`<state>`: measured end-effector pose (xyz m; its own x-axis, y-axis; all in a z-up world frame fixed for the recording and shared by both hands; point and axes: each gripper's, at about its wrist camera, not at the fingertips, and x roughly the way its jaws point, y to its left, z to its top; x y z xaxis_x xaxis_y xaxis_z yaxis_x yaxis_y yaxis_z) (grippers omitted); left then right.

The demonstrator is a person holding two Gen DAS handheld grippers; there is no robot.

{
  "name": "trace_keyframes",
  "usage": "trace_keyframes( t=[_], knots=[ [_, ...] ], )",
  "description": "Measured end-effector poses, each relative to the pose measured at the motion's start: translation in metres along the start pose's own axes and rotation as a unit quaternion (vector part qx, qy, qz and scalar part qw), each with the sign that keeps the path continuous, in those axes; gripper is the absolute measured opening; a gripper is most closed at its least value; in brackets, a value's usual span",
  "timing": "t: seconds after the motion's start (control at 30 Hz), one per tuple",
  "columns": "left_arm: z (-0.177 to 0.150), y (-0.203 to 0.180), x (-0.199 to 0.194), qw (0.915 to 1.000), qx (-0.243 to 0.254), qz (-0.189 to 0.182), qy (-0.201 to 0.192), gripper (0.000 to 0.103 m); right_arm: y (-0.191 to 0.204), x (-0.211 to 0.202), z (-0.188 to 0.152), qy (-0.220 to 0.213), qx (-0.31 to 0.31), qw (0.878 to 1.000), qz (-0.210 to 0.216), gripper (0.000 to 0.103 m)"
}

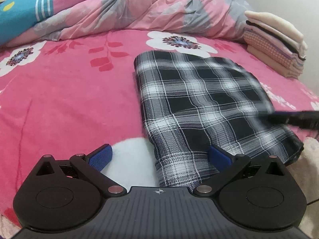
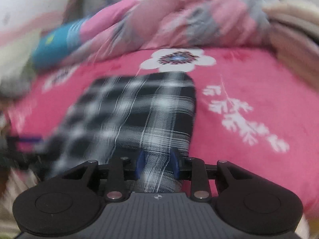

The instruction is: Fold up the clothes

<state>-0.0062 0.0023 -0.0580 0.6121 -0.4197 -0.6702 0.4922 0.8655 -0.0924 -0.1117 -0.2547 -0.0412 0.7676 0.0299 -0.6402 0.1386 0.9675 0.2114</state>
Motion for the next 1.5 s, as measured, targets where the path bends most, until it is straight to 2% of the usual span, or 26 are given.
trace_keyframes(
  t=[0.07,0.17,0.27,0.33,0.37,0.5,0.6,0.67,0.77,0.87,0.9,1.0,1.07,1.17,1.3,1.4,1.5],
  knots=[
    [-0.002,0.001,-0.009,0.9998,0.009,-0.002,-0.015,0.103,0.010,-0.022,0.006,-0.022,-0.033,0.999,-0.006,0.029],
    [-0.014,-0.002,-0.024,0.9984,0.042,-0.006,-0.037,0.103,0.034,-0.053,-0.002,-0.046,-0.128,0.990,0.030,0.029],
    [-0.025,-0.003,-0.017,0.9986,0.049,0.009,-0.015,0.103,0.053,-0.038,-0.028,-0.004,-0.195,0.981,0.023,0.029],
    [-0.027,0.000,-0.014,0.9992,0.040,0.006,-0.003,0.103,0.053,-0.009,-0.049,0.028,-0.220,0.975,-0.017,0.029],
    [-0.027,0.002,-0.016,0.9993,0.036,0.003,-0.002,0.103,0.053,-0.008,-0.052,0.023,-0.222,0.975,-0.019,0.029],
    [-0.023,0.017,-0.046,0.9983,0.029,-0.007,-0.050,0.103,0.067,-0.040,-0.027,0.021,-0.233,0.972,-0.031,0.029],
    [-0.013,0.023,-0.055,0.9971,0.009,-0.030,-0.069,0.103,0.073,-0.058,0.004,-0.006,-0.221,0.975,-0.014,0.029],
    [-0.003,0.020,-0.048,0.9966,0.002,-0.059,-0.057,0.103,0.080,-0.050,0.029,-0.028,-0.201,0.979,0.004,0.029],
    [-0.001,0.008,-0.027,0.9979,0.016,-0.037,-0.050,0.103,0.099,-0.011,0.063,-0.038,-0.175,0.983,0.036,0.029],
    [-0.005,0.000,-0.006,0.9990,0.025,-0.019,-0.032,0.102,0.119,0.052,0.083,-0.006,-0.154,0.986,0.071,0.028],
    [-0.008,-0.001,-0.001,0.9992,0.022,-0.022,-0.023,0.102,0.124,0.074,0.087,0.007,-0.149,0.986,0.078,0.028],
    [-0.020,0.000,0.002,0.9992,0.014,-0.029,-0.024,0.103,0.128,0.138,0.080,0.057,-0.161,0.984,0.047,0.028],
    [-0.022,-0.002,0.000,0.9992,0.020,-0.022,-0.028,0.103,0.126,0.146,0.073,0.065,-0.162,0.983,0.051,0.028],
    [-0.025,0.000,0.000,0.9989,0.015,-0.031,-0.032,0.103,0.127,0.134,0.090,0.069,-0.139,0.986,0.052,0.027],
    [-0.025,-0.001,0.000,0.9987,0.021,-0.034,-0.032,0.103,0.128,0.150,0.108,0.043,-0.111,0.991,0.060,0.027],
    [-0.026,-0.003,-0.001,0.9987,0.022,-0.033,-0.031,0.103,0.118,0.193,0.105,0.071,-0.060,0.993,0.069,0.026],
    [-0.025,-0.002,0.000,0.9987,0.023,-0.034,-0.030,0.103,0.110,0.183,0.113,0.060,-0.034,0.995,0.072,0.026]
  ],
)
